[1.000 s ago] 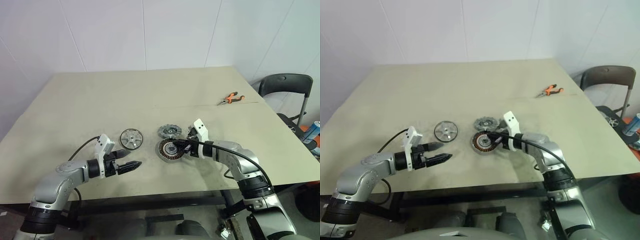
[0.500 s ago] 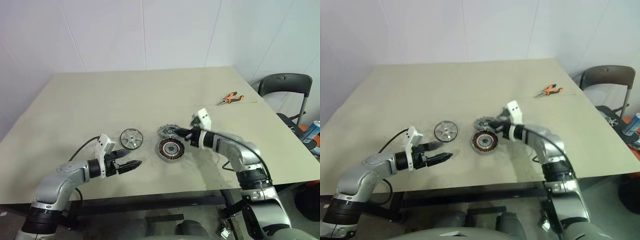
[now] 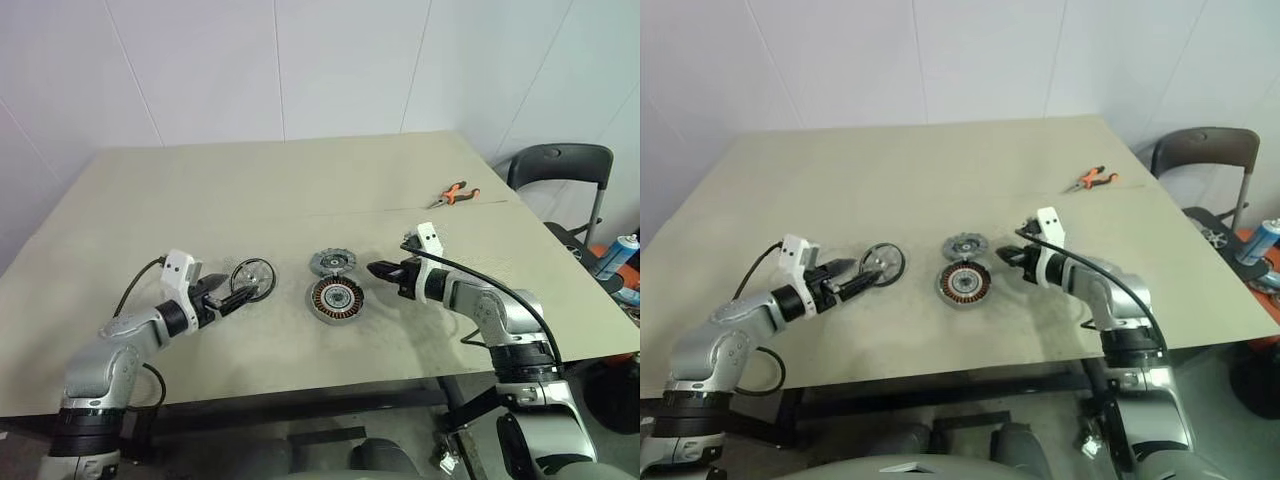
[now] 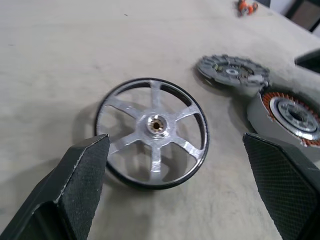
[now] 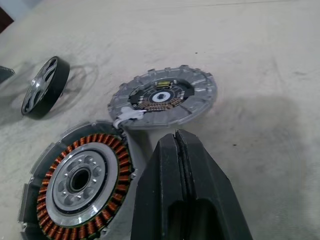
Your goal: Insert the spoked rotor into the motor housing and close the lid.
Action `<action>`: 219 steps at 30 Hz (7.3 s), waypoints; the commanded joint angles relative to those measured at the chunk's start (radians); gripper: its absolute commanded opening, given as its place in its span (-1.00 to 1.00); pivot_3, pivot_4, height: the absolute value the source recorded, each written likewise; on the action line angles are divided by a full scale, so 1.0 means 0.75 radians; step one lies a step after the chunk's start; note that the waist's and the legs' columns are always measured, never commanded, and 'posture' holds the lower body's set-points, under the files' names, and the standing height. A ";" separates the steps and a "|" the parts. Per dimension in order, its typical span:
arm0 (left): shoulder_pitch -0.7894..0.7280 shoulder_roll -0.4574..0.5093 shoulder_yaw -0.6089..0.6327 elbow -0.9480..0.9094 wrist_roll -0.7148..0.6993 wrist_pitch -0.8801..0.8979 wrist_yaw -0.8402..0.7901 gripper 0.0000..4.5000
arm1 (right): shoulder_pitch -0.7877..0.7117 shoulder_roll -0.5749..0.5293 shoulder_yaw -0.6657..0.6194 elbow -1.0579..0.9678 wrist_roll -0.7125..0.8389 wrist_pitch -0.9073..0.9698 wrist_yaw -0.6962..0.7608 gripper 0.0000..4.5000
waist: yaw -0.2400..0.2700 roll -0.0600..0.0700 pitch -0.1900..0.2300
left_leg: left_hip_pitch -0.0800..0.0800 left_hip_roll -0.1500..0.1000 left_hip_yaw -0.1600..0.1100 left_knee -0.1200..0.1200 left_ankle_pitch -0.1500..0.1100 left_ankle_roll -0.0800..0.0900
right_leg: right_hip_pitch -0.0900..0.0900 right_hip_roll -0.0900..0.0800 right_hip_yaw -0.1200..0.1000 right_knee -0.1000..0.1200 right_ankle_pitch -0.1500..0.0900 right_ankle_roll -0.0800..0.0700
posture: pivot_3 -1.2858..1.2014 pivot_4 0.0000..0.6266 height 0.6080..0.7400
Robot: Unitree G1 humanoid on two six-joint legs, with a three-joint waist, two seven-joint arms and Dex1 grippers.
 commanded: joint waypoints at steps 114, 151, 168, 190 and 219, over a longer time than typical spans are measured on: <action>-0.335 -0.397 0.240 0.093 -0.688 0.728 0.212 -0.81 | 0.008 -0.072 -0.001 -0.054 -0.125 -0.125 0.022 -1.00 | 0.032 0.011 -0.001 | -0.024 0.018 0.003 0.017 0.000 -0.001 | -0.016 -0.003 -0.021 -0.006 0.012 -0.001 | 0.03 -1.00 1.00; -0.381 -0.655 0.061 0.516 -0.610 0.747 0.209 -0.81 | 0.173 -0.151 0.004 -0.257 -0.109 -0.083 -0.035 -1.00 | 0.034 0.012 -0.001 | -0.023 0.018 0.003 0.021 0.000 0.000 | -0.014 -0.003 -0.021 -0.004 0.012 -0.001 | 0.03 -1.00 1.00; -0.416 -0.616 -0.041 0.716 -0.373 0.481 -0.087 -0.81 | 0.204 -0.158 0.008 -0.283 -0.115 -0.072 -0.054 -1.00 | 0.034 0.013 -0.003 | -0.021 0.018 0.003 0.022 0.000 0.000 | -0.013 -0.003 -0.021 -0.004 0.012 -0.001 | 0.03 -1.00 1.00; -0.449 -0.483 0.177 0.316 -0.578 0.785 0.105 0.21 | 0.196 -0.137 0.047 -0.242 -0.123 -0.096 -0.057 -1.00 | 0.031 0.012 -0.002 | -0.022 0.018 0.003 0.022 0.001 0.000 | -0.012 -0.003 -0.021 -0.003 0.012 -0.001 | 0.03 -1.00 1.00; -0.102 0.082 -0.077 -0.213 -0.021 -0.215 -0.351 0.22 | -0.112 -0.069 0.269 -0.234 -0.143 -0.201 0.156 0.00 | 0.028 0.012 -0.002 | -0.021 0.018 0.008 0.015 0.001 -0.003 | -0.022 -0.004 -0.017 -0.003 0.013 -0.004 | 0.03 -1.00 1.00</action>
